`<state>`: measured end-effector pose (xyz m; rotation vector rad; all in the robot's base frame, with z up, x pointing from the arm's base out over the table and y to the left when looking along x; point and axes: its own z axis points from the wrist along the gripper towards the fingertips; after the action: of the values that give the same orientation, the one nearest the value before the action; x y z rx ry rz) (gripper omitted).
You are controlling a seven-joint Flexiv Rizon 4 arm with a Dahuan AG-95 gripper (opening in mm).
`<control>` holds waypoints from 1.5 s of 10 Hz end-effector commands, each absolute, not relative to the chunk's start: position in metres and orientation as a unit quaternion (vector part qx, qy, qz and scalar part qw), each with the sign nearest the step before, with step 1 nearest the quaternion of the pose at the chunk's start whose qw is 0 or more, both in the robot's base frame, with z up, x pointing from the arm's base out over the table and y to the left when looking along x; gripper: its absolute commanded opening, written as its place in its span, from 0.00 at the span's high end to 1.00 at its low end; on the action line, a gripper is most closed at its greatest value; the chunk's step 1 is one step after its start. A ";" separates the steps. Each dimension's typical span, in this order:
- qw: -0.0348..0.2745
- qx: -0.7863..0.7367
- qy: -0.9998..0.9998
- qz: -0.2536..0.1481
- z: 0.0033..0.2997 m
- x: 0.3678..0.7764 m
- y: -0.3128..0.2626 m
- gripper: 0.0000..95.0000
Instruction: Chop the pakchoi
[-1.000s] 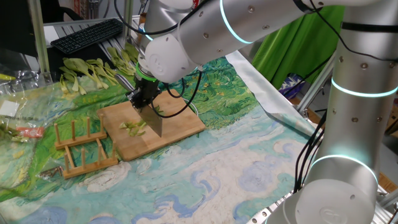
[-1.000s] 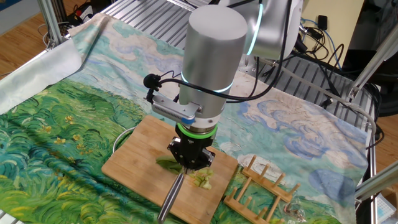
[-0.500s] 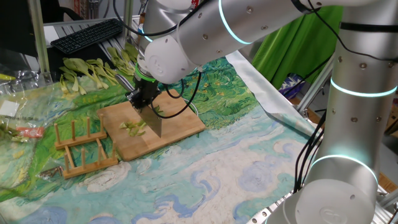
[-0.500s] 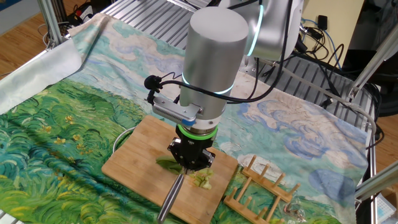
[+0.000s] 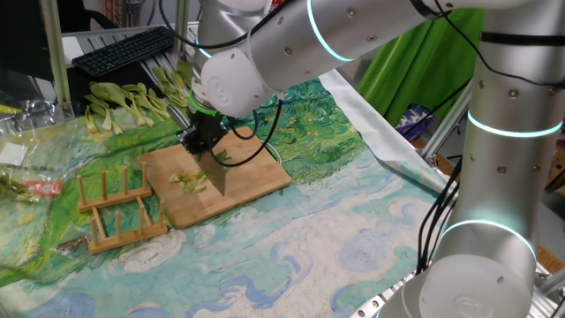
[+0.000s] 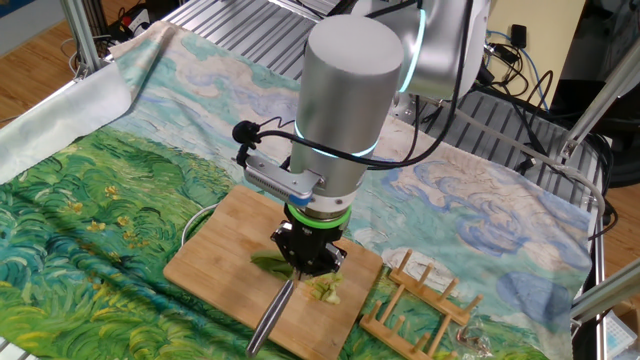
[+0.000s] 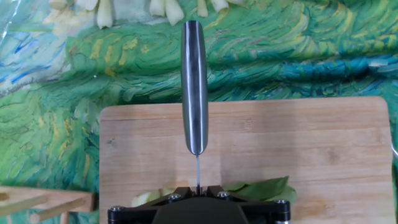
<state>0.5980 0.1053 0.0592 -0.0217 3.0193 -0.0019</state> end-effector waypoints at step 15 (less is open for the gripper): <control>0.064 -0.047 0.997 0.007 0.054 0.590 0.094 1.00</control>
<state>0.5896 0.0931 0.0536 -0.1395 3.0062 0.0166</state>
